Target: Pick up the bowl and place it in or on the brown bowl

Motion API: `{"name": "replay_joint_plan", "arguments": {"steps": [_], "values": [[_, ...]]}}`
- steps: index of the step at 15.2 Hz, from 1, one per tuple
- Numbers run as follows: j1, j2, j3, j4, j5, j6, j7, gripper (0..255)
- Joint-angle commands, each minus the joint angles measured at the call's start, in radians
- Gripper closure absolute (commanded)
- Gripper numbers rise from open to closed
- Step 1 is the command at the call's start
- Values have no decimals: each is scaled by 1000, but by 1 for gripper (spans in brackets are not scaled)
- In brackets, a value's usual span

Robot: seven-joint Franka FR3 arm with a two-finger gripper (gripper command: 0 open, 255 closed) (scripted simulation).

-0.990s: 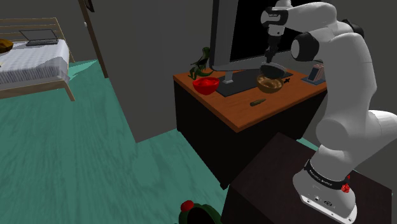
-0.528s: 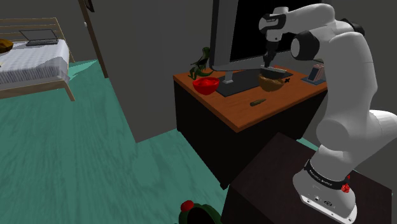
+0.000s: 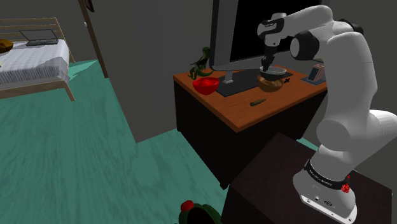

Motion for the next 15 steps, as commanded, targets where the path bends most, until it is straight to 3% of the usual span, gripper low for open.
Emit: {"name": "replay_joint_plan", "arguments": {"steps": [1,5,6,11,15], "values": [[-5,12,-4,1,-3,5,1,255],[-5,12,-4,1,-2,5,1,255],[-5,7,-5,-8,-3,9,-2,0],[-5,12,-4,1,-2,5,1,0],[-22,17,-6,140,-5,-126,10,0]]}}
